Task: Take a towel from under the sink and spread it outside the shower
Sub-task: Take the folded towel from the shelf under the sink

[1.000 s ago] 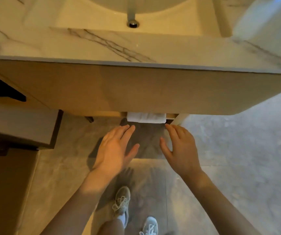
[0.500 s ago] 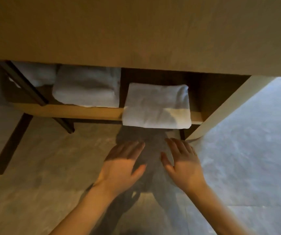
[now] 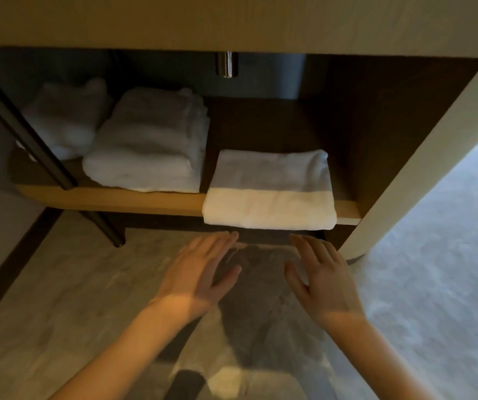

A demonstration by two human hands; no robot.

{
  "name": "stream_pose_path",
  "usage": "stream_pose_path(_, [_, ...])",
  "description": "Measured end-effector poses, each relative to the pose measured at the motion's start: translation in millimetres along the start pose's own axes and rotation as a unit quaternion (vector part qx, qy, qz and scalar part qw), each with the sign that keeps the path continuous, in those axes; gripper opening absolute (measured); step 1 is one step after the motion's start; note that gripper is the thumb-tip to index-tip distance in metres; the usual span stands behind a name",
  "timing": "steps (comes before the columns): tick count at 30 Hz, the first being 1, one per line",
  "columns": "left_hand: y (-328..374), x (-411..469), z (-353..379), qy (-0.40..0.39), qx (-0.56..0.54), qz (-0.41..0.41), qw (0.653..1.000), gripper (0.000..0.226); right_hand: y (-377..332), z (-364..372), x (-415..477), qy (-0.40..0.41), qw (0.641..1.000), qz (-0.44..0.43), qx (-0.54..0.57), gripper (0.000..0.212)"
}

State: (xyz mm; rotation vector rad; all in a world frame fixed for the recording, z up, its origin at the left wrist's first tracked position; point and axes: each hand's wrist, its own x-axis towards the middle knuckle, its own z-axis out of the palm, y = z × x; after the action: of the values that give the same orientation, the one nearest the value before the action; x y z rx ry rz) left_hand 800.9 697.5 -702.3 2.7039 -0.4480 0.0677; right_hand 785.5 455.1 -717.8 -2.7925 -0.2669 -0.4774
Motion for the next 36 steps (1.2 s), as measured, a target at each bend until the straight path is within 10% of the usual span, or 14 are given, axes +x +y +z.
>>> stream_pose_path(8, [-8.3, 37.0, -32.8, 0.076, -0.231, -0.055, 0.968, 0.055, 16.5, -24.5, 47.0, 0.022, 0.98, 0.058, 0.191, 0.049])
stream_pose_path(14, [-30.7, 52.4, -27.9, -0.015, -0.191, -0.115, 0.975, 0.057, 37.6, -17.1, 70.8, -0.034, 0.972, 0.151, 0.177, 0.039])
stream_pose_path(24, [-31.3, 89.9, -2.1, -0.078, -0.503, -0.241, 0.827, 0.032, 57.7, -11.6, 92.7, -0.163, 0.927, 0.213, 0.263, 0.027])
stream_pose_path(36, [-18.4, 75.0, 17.4, 0.031, -0.587, -0.223, 0.777, 0.031, 43.5, -8.8, 63.5, -0.056, 0.828, 0.257, 0.496, 0.02])
